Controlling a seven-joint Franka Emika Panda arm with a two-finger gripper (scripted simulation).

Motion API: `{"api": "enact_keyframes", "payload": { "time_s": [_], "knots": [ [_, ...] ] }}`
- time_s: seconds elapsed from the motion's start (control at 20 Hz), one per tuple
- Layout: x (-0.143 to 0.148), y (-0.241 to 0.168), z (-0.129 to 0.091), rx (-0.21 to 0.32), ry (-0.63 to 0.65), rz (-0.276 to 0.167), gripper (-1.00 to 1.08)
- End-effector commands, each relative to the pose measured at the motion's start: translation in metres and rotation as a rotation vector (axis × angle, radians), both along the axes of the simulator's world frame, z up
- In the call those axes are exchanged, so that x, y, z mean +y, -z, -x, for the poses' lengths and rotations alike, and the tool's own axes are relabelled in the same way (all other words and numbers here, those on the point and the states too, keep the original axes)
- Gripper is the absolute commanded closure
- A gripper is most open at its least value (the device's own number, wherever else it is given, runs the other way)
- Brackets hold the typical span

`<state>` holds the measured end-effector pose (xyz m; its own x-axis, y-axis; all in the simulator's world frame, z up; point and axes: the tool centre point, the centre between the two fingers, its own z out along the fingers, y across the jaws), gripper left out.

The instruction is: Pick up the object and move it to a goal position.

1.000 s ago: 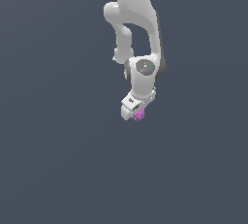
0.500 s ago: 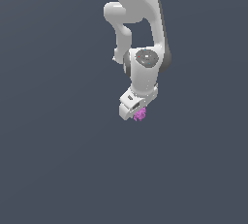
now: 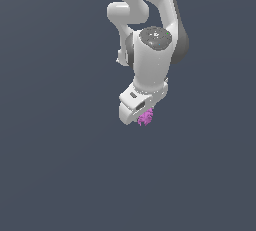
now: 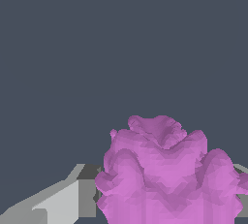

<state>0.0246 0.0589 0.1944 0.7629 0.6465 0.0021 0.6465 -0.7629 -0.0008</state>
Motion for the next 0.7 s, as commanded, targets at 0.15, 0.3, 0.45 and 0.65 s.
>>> {"api": "enact_keyframes", "payload": {
  "time_s": [0.15, 0.3, 0.45, 0.65],
  "knots": [
    [-0.004, -0.041, -0.024, 0.001, 0.0, 0.0, 1.08],
    [-0.006, -0.059, -0.036, 0.001, 0.0, 0.0, 1.08],
    [-0.008, -0.076, -0.047, 0.001, 0.0, 0.001, 1.08],
    [-0.01, -0.097, -0.061, 0.001, 0.001, 0.001, 1.08]
  ]
}}
